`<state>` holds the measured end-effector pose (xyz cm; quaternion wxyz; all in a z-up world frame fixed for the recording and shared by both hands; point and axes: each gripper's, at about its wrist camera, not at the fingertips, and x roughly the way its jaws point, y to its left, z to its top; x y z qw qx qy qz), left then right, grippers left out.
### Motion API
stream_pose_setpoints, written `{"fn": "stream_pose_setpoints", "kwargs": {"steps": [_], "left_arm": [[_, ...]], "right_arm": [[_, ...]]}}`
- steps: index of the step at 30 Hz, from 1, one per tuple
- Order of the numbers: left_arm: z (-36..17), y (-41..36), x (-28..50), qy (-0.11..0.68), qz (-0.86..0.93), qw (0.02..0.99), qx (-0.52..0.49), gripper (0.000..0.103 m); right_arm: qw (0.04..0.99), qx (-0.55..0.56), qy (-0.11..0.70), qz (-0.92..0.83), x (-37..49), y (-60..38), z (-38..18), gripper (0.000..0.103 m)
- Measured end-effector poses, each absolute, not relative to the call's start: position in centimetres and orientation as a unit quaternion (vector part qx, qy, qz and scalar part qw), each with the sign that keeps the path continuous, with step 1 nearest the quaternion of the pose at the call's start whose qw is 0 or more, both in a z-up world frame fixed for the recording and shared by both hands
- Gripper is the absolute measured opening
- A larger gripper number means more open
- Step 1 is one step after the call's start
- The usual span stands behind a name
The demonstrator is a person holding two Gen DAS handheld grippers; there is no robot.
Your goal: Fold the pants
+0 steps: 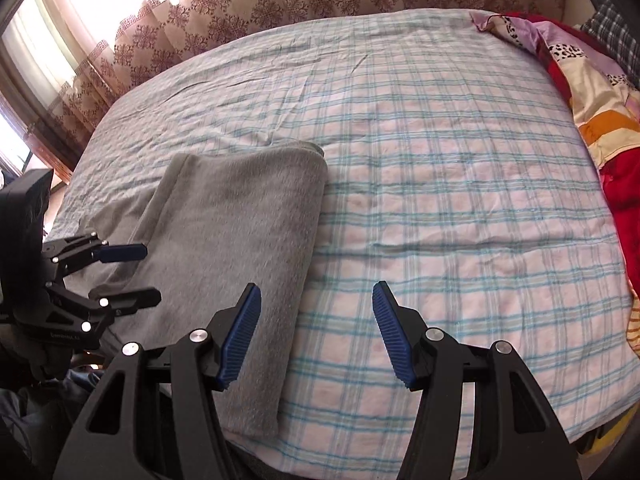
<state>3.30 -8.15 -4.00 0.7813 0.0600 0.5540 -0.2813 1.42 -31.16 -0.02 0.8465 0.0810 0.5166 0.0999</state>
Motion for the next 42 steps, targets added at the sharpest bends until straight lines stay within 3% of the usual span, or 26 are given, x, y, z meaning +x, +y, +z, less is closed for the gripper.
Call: {"fn": "stream_pose_setpoints", "kwargs": {"steps": [4,15,42], "left_arm": [[-5.2,-8.4,3.3,0.566,-0.278,0.774,0.063,0.074],[-6.1,-8.2,3.3,0.567,-0.286,0.771,0.054,0.08],[-6.2,-8.6,2.2,0.555,-0.276,0.78,0.083,0.082]], "right_arm": [[0.84,0.126,0.515,0.111,6.1,-30.7,-1.4,0.058],[0.822,0.122,0.552,0.07,14.8,-28.9,-6.4,0.055],[0.829,0.118,0.545,0.047,14.0,-28.4,-5.9,0.055]]}}
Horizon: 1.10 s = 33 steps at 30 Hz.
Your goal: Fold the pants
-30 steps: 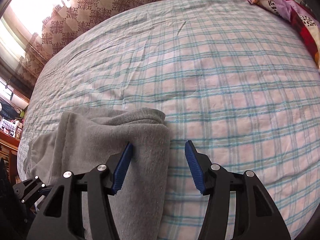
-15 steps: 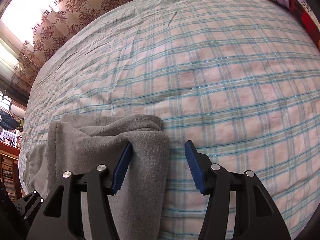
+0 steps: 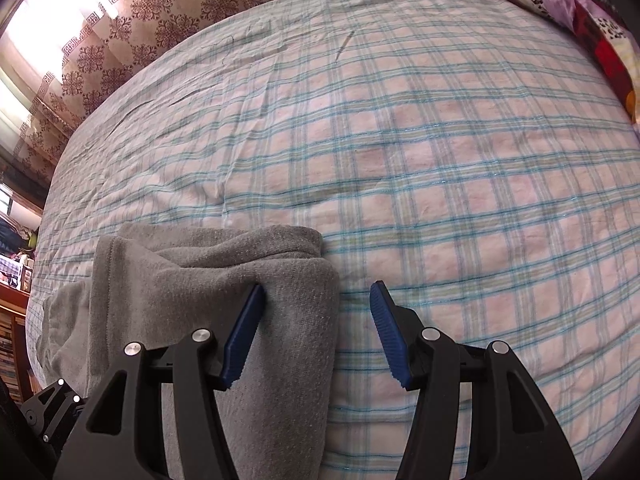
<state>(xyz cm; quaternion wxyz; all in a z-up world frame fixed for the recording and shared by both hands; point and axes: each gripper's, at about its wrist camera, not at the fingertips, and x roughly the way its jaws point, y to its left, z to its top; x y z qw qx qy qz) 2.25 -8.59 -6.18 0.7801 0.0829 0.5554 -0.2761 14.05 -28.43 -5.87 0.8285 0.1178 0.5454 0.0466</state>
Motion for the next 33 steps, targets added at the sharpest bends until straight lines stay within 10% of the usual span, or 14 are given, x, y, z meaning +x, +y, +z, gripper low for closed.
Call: {"fn": "stream_pose_setpoints", "kwargs": {"steps": [33], "left_arm": [[-4.3,-10.7,3.8,0.527,-0.212,0.809,0.149,0.088]], "right_arm": [[0.792,0.181,0.568,0.133,-0.6,-29.9,-4.5,0.058]]}}
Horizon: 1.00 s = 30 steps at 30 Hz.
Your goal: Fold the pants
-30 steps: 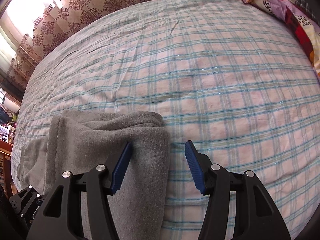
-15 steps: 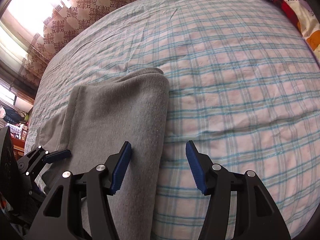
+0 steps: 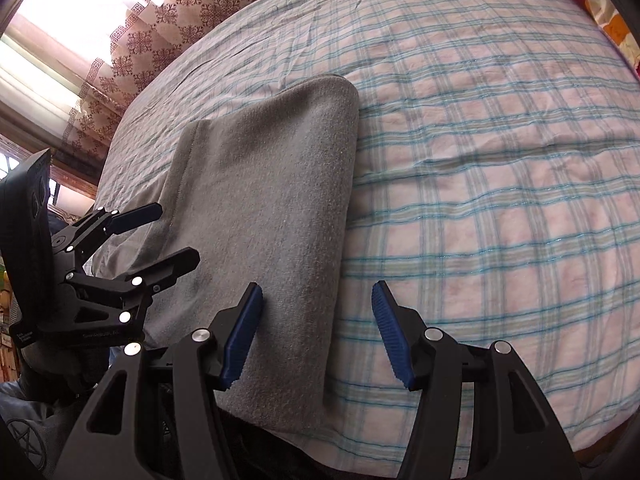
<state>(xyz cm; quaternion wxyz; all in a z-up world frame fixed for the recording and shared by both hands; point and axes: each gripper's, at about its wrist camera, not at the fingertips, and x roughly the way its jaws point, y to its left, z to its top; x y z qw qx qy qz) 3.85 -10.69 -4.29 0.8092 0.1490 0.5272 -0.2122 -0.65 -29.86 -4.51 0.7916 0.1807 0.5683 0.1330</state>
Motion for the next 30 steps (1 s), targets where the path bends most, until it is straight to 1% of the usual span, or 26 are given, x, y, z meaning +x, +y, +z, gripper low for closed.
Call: {"fn": "stream_pose_setpoints", "kwargs": {"steps": [4,11,15,17,20,24,30], "left_arm": [[-3.7,-11.1,4.2,0.52,-0.211,0.813,0.152,0.089],[-3.0,-12.1,5.6,0.514,-0.21,0.817,0.155,0.089],[-3.1,-13.1,6.5,0.516,-0.214,0.814,0.158,0.089],[-3.2,-13.6,7.0,0.522,-0.222,0.809,0.154,0.089],[-3.5,-14.5,7.9,0.537,-0.236,0.798,0.137,0.089],[-3.6,-16.0,8.9,0.554,-0.254,0.784,0.118,0.089],[-4.1,-18.6,10.6,0.595,-0.283,0.749,0.075,0.089]], "right_arm": [[0.788,0.192,0.568,0.141,-1.1,-29.4,-4.8,0.06],[0.781,0.209,0.567,0.16,-1.4,-28.4,-5.2,0.059],[0.78,0.206,0.566,0.17,-1.5,-27.4,-5.3,0.049],[0.782,0.206,0.563,0.171,-1.5,-27.2,-5.2,0.042],[0.784,0.213,0.557,0.171,-1.4,-27.1,-5.1,0.036],[0.792,0.203,0.551,0.17,-1.8,-26.9,-4.8,0.034],[0.808,0.17,0.539,0.165,-1.8,-25.9,-4.0,0.033]]}}
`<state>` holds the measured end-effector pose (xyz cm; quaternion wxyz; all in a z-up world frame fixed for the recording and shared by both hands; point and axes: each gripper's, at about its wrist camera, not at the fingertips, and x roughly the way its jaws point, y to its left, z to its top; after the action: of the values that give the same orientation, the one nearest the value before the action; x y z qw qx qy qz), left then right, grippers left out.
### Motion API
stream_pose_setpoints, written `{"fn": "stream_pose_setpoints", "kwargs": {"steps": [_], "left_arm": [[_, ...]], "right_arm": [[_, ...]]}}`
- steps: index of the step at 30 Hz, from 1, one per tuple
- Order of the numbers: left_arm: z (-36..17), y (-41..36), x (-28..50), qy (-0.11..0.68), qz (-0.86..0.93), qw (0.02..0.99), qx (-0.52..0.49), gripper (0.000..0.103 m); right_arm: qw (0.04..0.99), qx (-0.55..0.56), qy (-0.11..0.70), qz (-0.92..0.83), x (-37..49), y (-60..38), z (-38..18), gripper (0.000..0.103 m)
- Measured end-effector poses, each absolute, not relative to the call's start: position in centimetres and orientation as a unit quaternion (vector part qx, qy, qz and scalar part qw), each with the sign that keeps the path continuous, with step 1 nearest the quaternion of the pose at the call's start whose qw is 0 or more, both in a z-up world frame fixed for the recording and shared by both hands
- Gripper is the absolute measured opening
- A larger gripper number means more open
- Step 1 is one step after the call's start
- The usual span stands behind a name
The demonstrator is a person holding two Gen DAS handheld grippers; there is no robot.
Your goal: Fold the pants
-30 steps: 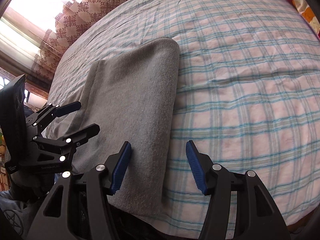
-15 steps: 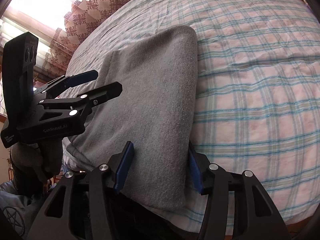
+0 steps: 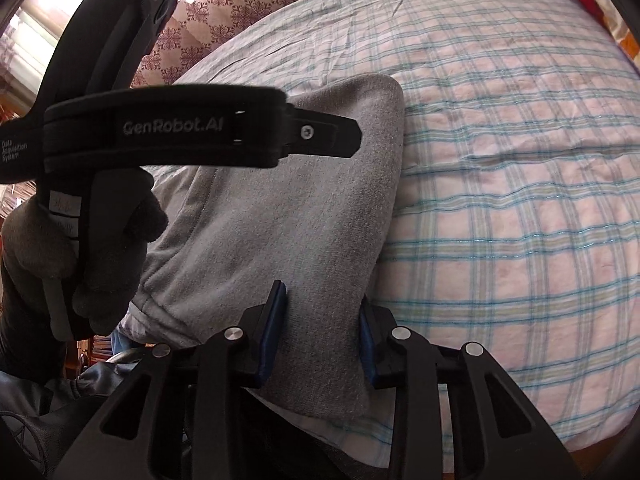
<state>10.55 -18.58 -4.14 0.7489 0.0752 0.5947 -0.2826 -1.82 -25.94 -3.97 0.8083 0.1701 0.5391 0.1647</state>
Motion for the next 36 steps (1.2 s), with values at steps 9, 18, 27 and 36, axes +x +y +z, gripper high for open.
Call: {"fn": "stream_pose_setpoints", "kwargs": {"steps": [9,18,27,36], "left_arm": [[-6.9,-21.1,12.4,0.65,-0.263,0.707,0.091,0.089],[-7.9,-23.1,12.2,0.645,-0.251,0.704,0.159,0.072],[-5.5,-20.3,13.1,0.638,-0.273,0.713,0.099,0.022],[0.0,-12.4,13.2,0.598,-0.308,0.739,-0.038,0.017]], "right_arm": [[0.843,0.097,0.503,0.163,-2.1,-22.8,-2.0,0.033],[0.852,0.082,0.49,0.165,-2.7,-21.2,-1.3,0.033],[0.862,0.091,0.466,0.177,-2.9,-20.1,0.1,0.03],[0.856,0.124,0.435,0.25,-2.0,-17.4,3.4,0.028]]}}
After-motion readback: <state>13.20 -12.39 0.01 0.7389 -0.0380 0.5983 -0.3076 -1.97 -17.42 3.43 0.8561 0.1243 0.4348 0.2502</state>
